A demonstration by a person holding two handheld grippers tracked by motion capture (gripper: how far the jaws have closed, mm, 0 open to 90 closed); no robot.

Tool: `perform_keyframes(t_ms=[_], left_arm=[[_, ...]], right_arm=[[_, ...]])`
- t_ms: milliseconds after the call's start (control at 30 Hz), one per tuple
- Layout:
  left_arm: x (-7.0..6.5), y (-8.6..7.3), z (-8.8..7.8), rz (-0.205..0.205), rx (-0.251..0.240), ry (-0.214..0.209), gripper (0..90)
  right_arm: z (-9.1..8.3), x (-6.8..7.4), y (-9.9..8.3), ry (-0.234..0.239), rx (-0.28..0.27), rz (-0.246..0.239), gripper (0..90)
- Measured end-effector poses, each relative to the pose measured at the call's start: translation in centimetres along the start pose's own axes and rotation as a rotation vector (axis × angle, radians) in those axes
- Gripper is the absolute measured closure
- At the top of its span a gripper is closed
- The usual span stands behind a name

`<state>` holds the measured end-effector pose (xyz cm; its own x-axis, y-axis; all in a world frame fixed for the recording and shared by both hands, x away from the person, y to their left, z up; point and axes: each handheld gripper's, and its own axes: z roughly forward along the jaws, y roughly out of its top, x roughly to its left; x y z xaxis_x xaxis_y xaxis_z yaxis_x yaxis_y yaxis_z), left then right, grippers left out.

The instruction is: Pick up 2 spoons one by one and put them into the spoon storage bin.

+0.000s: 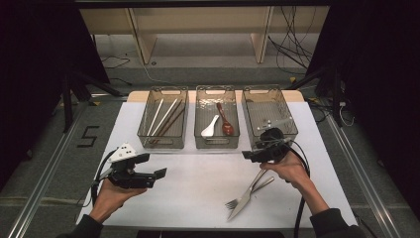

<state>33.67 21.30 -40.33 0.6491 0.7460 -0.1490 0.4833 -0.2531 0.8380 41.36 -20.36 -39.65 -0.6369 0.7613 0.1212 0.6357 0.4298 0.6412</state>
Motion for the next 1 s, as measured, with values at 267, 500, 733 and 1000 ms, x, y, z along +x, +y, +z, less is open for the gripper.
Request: perform_keyframes(t_ms=[267, 500, 733, 1000], left_arm=[[-0.1, 0.0, 0.1, 0.004, 0.0, 0.001, 15.5], [-0.1, 0.0, 0.0, 0.006, -0.001, 0.0, 15.5], [-0.1, 0.0, 0.1, 0.011, -0.005, 0.0, 15.5], [-0.1, 0.2, 0.3, 0.016, -0.002, 0.0, 15.5]], right_arm=[[1.0, -0.4, -2.0, 0.009, 0.052, 0.007, 47.1], [1.5, -0.8, -2.9, -0.006, 0.083, 0.012, 59.3], [2.2, -1.4, -3.4, -0.026, 0.116, 0.01, 71.7], [2.9, -1.9, -3.7, -0.039, 0.15, -0.017, 85.0]])
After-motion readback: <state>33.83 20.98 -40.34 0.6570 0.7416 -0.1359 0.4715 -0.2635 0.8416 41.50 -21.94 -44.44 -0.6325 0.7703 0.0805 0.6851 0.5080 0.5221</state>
